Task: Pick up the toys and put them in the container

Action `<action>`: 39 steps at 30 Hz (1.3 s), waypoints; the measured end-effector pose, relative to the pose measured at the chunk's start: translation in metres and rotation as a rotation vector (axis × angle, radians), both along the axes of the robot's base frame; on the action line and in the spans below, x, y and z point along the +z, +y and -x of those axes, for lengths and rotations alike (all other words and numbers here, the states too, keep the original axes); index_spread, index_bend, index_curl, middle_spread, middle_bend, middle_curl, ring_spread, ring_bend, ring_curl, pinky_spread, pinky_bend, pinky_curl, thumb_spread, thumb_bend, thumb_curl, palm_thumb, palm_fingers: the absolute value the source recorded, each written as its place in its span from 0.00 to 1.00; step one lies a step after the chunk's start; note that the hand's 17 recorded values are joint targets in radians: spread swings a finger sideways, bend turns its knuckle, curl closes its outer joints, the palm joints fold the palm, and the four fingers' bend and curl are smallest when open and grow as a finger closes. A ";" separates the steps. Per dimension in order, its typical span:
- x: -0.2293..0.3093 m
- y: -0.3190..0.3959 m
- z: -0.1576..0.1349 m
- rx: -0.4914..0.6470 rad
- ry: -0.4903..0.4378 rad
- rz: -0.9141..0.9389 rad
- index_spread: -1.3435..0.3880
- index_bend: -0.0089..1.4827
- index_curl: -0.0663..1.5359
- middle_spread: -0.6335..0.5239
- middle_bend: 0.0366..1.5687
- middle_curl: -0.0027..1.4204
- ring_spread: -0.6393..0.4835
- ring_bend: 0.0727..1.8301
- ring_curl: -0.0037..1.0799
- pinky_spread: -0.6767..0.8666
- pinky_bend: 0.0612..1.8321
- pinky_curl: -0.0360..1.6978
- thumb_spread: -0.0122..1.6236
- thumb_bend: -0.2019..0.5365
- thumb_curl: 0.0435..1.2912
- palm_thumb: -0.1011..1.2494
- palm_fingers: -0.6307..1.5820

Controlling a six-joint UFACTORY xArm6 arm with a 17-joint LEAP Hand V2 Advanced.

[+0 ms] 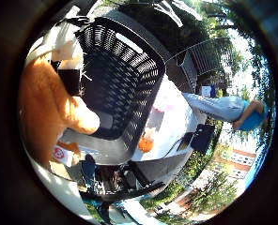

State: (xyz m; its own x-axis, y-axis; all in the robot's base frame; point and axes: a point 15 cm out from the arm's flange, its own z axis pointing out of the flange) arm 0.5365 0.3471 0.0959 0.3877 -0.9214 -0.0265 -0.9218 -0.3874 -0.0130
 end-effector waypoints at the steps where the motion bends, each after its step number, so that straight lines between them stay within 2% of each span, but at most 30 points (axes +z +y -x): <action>1: -0.006 -0.004 -0.004 -0.009 -0.002 0.000 0.22 0.36 1.00 0.39 0.91 0.71 0.47 0.89 0.77 0.51 0.93 0.48 0.71 0.24 0.58 0.75 0.56; 3: -0.014 -0.011 -0.011 -0.021 -0.007 -0.001 0.22 0.38 0.99 0.40 0.88 0.69 0.49 0.87 0.74 0.52 0.90 0.47 0.71 0.23 0.56 0.74 0.59; 7: -0.030 -0.018 -0.024 -0.042 -0.028 -0.015 0.24 0.39 0.91 0.45 0.75 0.60 0.60 0.75 0.64 0.58 0.80 0.43 0.71 0.23 0.52 0.72 0.60; 8: -0.033 -0.023 -0.028 -0.045 -0.030 -0.015 0.25 0.35 0.89 0.46 0.67 0.57 0.62 0.72 0.63 0.60 0.79 0.43 0.70 0.23 0.51 0.71 0.52; 9: -0.037 -0.027 -0.031 -0.047 -0.032 -0.016 0.26 0.33 0.88 0.46 0.64 0.56 0.64 0.71 0.62 0.60 0.78 0.43 0.70 0.23 0.50 0.70 0.48; 11: -0.042 -0.036 -0.037 -0.045 -0.037 -0.017 0.29 0.27 0.83 0.49 0.46 0.48 0.70 0.62 0.57 0.64 0.76 0.42 0.69 0.22 0.49 0.68 0.29; 12: -0.045 -0.039 -0.039 -0.036 -0.036 -0.016 0.30 0.26 0.81 0.50 0.44 0.47 0.71 0.61 0.56 0.65 0.75 0.42 0.69 0.22 0.48 0.68 0.27; 13: -0.047 -0.044 -0.041 -0.020 -0.034 -0.014 0.31 0.22 0.77 0.52 0.37 0.43 0.75 0.52 0.49 0.67 0.73 0.39 0.68 0.22 0.48 0.67 0.21; 15: -0.051 -0.050 -0.042 0.017 -0.030 -0.010 0.34 0.13 0.69 0.56 0.26 0.36 0.79 0.44 0.41 0.70 0.69 0.36 0.67 0.21 0.46 0.65 0.19; 17: -0.051 -0.052 -0.043 0.045 -0.030 -0.009 0.38 0.08 0.62 0.59 0.19 0.33 0.82 0.39 0.35 0.72 0.66 0.33 0.66 0.22 0.44 0.64 0.21; 21: -0.034 -0.059 -0.049 0.077 -0.042 -0.017 0.43 0.06 0.51 0.64 0.13 0.29 0.84 0.34 0.31 0.75 0.63 0.30 0.66 0.23 0.42 0.63 0.23; 25: 0.016 -0.070 -0.045 0.095 -0.033 -0.017 0.47 0.08 0.42 0.67 0.10 0.27 0.85 0.30 0.29 0.77 0.59 0.28 0.65 0.23 0.40 0.63 0.25; 31: 0.121 -0.108 -0.009 0.133 0.039 0.008 0.49 0.10 0.34 0.67 0.09 0.25 0.85 0.27 0.28 0.78 0.53 0.24 0.65 0.23 0.38 0.63 0.25; 34: 0.178 -0.152 0.019 0.126 0.095 0.027 0.51 0.10 0.31 0.68 0.09 0.25 0.85 0.26 0.28 0.77 0.49 0.22 0.66 0.23 0.38 0.62 0.26; 37: 0.233 -0.207 0.037 0.125 0.098 0.024 0.52 0.10 0.29 0.67 0.09 0.24 0.85 0.25 0.27 0.77 0.47 0.21 0.67 0.23 0.37 0.62 0.27; 39: 0.242 -0.244 0.043 0.108 0.109 0.022 0.53 0.10 0.28 0.67 0.10 0.24 0.85 0.24 0.27 0.76 0.46 0.20 0.67 0.24 0.37 0.62 0.27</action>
